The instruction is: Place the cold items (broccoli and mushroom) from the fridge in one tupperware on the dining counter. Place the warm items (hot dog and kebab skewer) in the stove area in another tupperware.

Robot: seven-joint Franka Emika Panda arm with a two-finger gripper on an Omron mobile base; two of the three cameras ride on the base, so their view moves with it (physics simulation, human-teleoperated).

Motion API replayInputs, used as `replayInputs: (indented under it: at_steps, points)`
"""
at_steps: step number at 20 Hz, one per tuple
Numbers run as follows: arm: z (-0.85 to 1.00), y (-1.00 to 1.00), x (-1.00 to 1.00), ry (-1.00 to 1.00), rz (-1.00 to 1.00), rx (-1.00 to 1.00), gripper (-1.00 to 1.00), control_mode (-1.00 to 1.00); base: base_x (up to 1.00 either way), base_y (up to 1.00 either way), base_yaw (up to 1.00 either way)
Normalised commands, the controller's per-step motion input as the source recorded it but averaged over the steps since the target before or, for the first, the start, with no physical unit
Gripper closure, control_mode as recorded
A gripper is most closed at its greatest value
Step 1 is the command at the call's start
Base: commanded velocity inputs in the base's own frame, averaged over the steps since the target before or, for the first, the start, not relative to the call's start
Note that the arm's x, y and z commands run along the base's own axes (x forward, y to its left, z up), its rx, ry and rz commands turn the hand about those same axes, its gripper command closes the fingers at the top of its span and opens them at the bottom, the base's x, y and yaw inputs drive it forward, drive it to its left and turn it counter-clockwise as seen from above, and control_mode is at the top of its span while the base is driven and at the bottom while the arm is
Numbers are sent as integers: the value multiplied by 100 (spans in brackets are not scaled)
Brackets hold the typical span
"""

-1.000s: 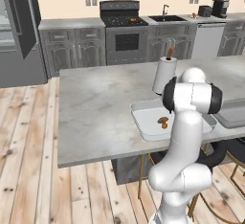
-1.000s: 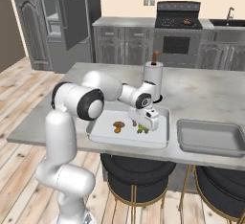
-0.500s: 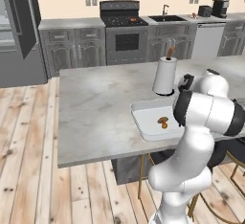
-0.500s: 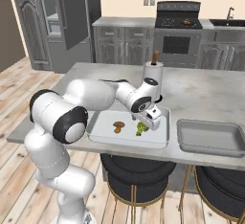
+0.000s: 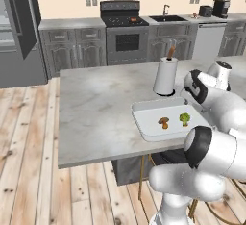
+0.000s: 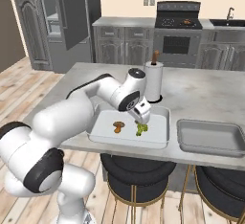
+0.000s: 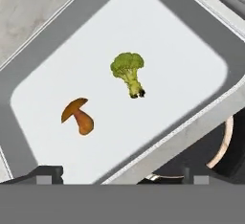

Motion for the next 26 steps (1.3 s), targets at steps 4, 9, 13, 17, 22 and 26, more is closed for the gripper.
replayInputs:
  at_steps: [4,9,13,17,22,26]
  points:
    - [81,48,-51,0,-7,0,-100,-100,0,0,0]
    - [58,48,-64,7,0,-1,-100,-100,0,0,0]
    - [43,54,-67,25,4,-11,-100,-100,0,0,0]
    - [42,49,-74,22,11,-17,-100,-100,0,0,0]
    - [45,32,-77,11,12,-17,-100,-100,0,0,0]
    - [19,15,-73,5,14,-8,-100,-100,0,0,0]
